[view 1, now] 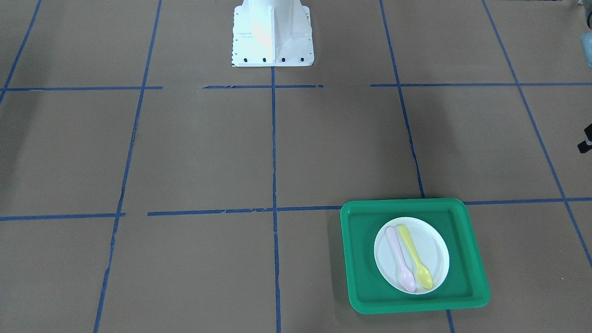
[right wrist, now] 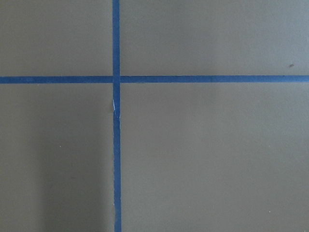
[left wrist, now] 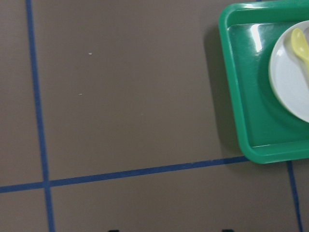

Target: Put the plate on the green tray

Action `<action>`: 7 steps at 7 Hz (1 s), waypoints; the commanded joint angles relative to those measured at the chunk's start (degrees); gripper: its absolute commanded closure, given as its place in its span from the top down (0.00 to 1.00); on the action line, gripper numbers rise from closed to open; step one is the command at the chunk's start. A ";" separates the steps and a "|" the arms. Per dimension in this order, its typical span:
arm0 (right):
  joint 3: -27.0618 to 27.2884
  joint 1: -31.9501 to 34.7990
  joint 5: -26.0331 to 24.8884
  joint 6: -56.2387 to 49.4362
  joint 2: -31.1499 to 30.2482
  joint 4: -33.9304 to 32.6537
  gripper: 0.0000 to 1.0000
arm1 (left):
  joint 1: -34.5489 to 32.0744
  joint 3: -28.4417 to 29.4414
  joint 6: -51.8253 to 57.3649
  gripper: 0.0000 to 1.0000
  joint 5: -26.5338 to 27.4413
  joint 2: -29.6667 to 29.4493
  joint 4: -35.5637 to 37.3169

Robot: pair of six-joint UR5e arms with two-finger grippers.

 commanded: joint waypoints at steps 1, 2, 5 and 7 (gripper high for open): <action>0.00 0.00 0.00 0.00 0.00 0.00 1.00 | -3.90 -8.04 3.92 0.78 0.06 2.44 11.65; 0.09 0.00 0.00 0.00 0.00 0.00 1.00 | -4.27 -15.32 3.92 0.79 0.32 6.19 15.37; 0.00 0.00 0.00 0.00 0.09 0.00 1.00 | -8.47 -21.72 10.15 0.85 0.67 14.83 15.59; 0.00 0.00 0.00 0.00 0.00 0.00 1.00 | -8.75 -23.82 10.60 0.88 0.85 18.24 15.50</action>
